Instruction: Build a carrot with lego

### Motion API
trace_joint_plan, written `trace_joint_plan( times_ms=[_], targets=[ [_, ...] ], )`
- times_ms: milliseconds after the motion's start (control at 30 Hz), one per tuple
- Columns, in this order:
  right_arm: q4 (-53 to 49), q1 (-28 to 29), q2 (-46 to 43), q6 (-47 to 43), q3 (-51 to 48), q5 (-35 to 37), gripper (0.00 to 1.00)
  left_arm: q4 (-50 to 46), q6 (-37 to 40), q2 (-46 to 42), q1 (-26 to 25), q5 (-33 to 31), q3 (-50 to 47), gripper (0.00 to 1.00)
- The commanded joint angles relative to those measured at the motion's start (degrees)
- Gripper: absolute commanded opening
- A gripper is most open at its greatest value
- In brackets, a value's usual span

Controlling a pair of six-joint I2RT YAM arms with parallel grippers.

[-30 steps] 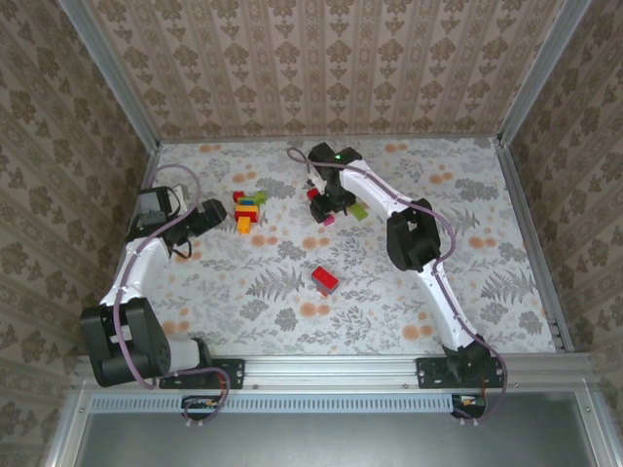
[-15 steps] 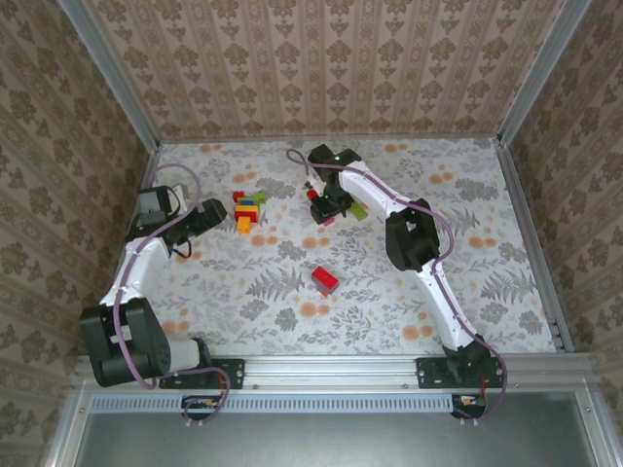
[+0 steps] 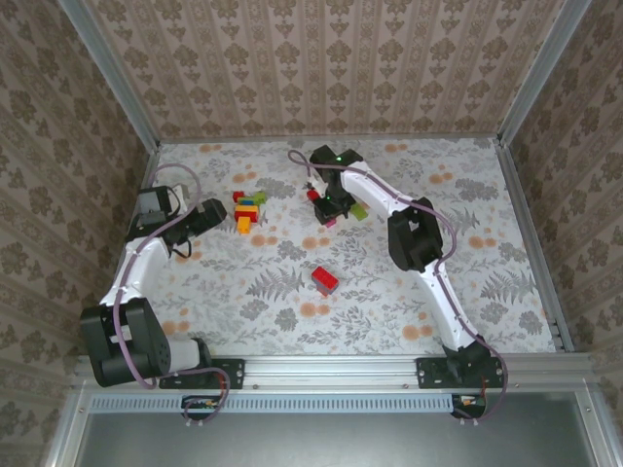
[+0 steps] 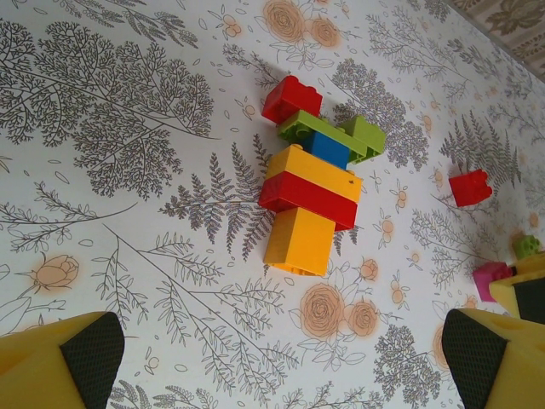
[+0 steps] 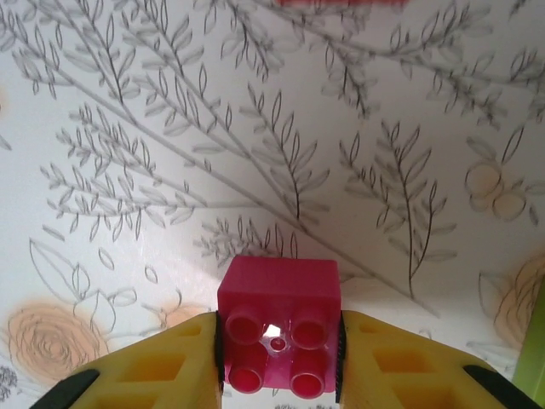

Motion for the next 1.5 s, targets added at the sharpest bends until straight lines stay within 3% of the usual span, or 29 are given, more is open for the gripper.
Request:
trace_joint_plan(
  times_ms=[0,233,467,833,1167,1467],
  targets=[
    [1.5,1.2,-10.0,1.0,-7.6,-0.2,0.33,-0.2,1.2,0.5,-0.2,0.3,1.7,1.0],
    [6.3,6.8,-28.0,1.1,-29.0,-0.6,0.33,-0.1,1.1,0.5,-0.2,0.4,1.8,1.0],
    [8.9,12.7,-37.3,1.3,-41.3,-1.1,0.33,-0.1,1.2,1.0,-0.6,0.2,2.0,1.0],
    [10.0,16.4,-40.6,1.7,-46.3,-0.5,0.33,-0.5,1.4,1.0,-0.8,0.0,2.1,1.0],
    [9.4,16.3,-42.7,3.7,-45.3,5.4,0.32,-0.4,1.4,1.0,-0.9,0.2,2.1,1.0],
    [9.0,17.0,-42.7,3.3,-44.8,1.7,0.32,-0.5,1.5,1.0,-1.0,0.1,2.1,1.0]
  ],
)
